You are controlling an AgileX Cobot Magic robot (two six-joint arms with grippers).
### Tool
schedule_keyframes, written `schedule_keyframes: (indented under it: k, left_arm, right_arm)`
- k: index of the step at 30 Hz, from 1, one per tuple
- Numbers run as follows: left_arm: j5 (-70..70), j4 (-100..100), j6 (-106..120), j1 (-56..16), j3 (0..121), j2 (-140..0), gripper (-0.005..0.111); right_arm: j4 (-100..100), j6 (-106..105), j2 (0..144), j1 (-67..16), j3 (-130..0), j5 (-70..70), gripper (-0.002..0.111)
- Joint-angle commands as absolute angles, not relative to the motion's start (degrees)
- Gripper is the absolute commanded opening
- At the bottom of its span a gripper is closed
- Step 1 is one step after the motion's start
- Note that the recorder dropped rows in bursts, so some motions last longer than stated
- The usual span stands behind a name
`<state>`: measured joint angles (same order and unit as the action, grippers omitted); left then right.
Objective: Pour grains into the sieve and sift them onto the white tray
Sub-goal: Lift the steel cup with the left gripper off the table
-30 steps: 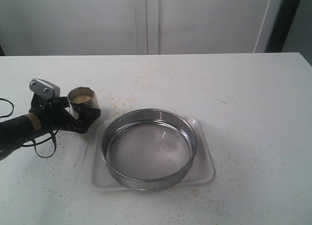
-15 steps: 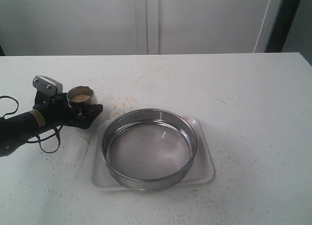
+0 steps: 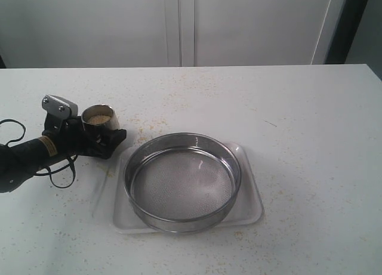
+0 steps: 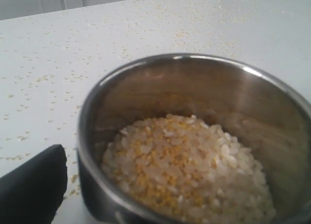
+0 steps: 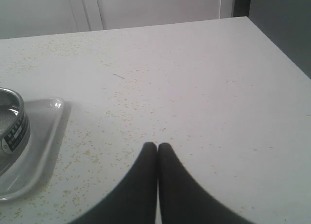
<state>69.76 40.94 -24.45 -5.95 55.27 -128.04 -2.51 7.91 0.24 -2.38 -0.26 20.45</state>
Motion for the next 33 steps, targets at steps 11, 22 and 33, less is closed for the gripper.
schedule_keyframes:
  k: [11,22,33]
  left_arm:
    - [69.96,40.79,-23.97,-6.06,55.34,-128.06,0.003]
    - [69.96,40.69,-23.77,-6.06,55.34,-128.06,0.000]
    - [69.96,43.80,-24.34,-5.83,55.34,-126.88,0.000]
  right_arm:
    - [-2.80,8.27,0.00,-2.19,0.00,19.67,0.000]
    - [-2.80,8.27,0.00,-2.19,0.00,19.67,0.000]
    - [-2.80,8.27,0.00,-2.19,0.00,19.67,0.000]
